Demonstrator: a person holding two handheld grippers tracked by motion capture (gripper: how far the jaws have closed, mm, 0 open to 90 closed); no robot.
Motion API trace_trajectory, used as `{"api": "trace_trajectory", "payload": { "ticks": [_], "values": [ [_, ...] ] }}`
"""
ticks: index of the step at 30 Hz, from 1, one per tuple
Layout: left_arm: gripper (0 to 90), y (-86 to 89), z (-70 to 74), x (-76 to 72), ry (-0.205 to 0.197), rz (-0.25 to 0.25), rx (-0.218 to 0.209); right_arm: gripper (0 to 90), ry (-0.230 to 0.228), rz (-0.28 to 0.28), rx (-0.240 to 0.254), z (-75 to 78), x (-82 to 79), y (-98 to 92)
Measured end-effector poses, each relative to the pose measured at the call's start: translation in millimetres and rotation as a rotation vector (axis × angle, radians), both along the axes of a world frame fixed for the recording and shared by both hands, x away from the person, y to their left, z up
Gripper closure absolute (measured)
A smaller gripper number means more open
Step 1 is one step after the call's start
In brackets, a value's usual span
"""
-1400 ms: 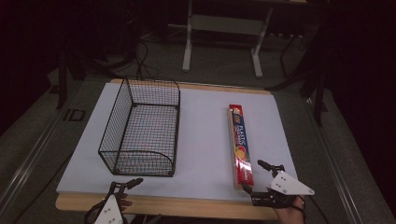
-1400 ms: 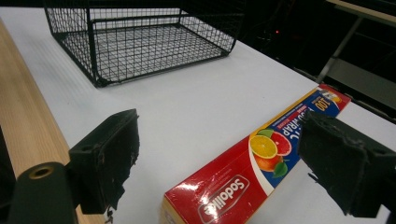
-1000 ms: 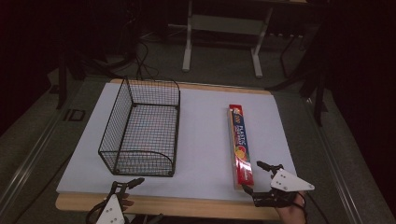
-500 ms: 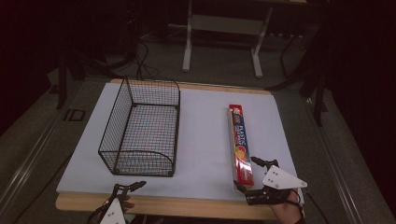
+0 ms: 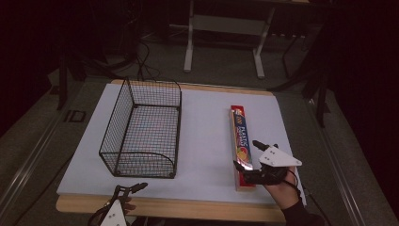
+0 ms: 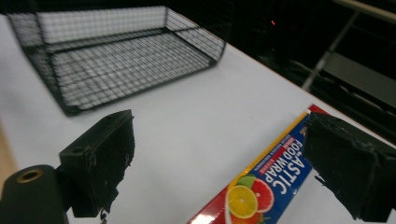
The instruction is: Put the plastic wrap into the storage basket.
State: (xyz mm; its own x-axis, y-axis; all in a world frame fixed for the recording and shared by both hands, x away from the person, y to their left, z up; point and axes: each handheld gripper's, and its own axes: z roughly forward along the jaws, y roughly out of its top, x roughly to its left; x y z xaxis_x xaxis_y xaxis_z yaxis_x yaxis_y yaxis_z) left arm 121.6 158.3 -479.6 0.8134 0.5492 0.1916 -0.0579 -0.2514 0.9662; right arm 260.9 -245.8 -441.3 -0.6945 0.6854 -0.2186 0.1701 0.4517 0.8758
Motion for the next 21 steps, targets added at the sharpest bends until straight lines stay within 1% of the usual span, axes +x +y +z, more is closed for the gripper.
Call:
{"api": "trace_trajectory", "payload": {
  "ticks": [1,2,3,6,8,9,10,13,16,18,21],
  "values": [
    [0.1,0.1,0.0,0.1,0.000,0.000,0.000,9.4,0.002,-0.007,0.001,0.2,2.9,0.8],
    [0.1,-0.2,0.1,0.2,0.002,-0.003,-0.005,9.4,0.014,-0.012,0.009,0.7,5.8,0.8],
    [0.1,-0.2,0.1,0.2,0.002,-0.003,-0.005,9.4,0.014,-0.012,0.009,0.7,5.8,0.8],
    [0.1,-0.6,0.0,0.1,0.003,-0.007,-0.003,9.4,0.044,-0.041,0.029,1.4,17.2,0.8],
    [0.1,-0.9,-0.1,0.0,0.004,-0.010,-0.001,9.4,0.051,-0.038,0.030,1.3,19.2,1.0],
    [0.1,-1.0,-0.1,0.1,0.006,-0.011,-0.001,9.5,0.054,-0.052,0.018,0.4,22.2,2.0],
    [0.1,-1.1,-0.1,0.2,0.007,-0.014,-0.001,9.4,0.065,-0.057,0.019,-1.1,27.1,2.3],
    [0.1,-1.3,0.1,0.3,0.010,-0.011,0.001,9.5,0.074,-0.086,0.011,-3.0,34.0,3.7],
    [0.1,-1.2,-0.3,1.1,0.018,-0.011,0.002,9.5,0.115,-0.125,0.013,-6.3,43.0,4.6],
    [0.1,-1.2,0.0,1.0,0.016,-0.015,-0.001,9.5,0.139,-0.155,0.001,-9.5,48.3,6.2],
    [0.1,-1.5,-0.1,1.0,0.017,-0.018,0.001,9.7,0.193,-0.208,-0.006,-16.5,57.7,9.5]
  ]
}}
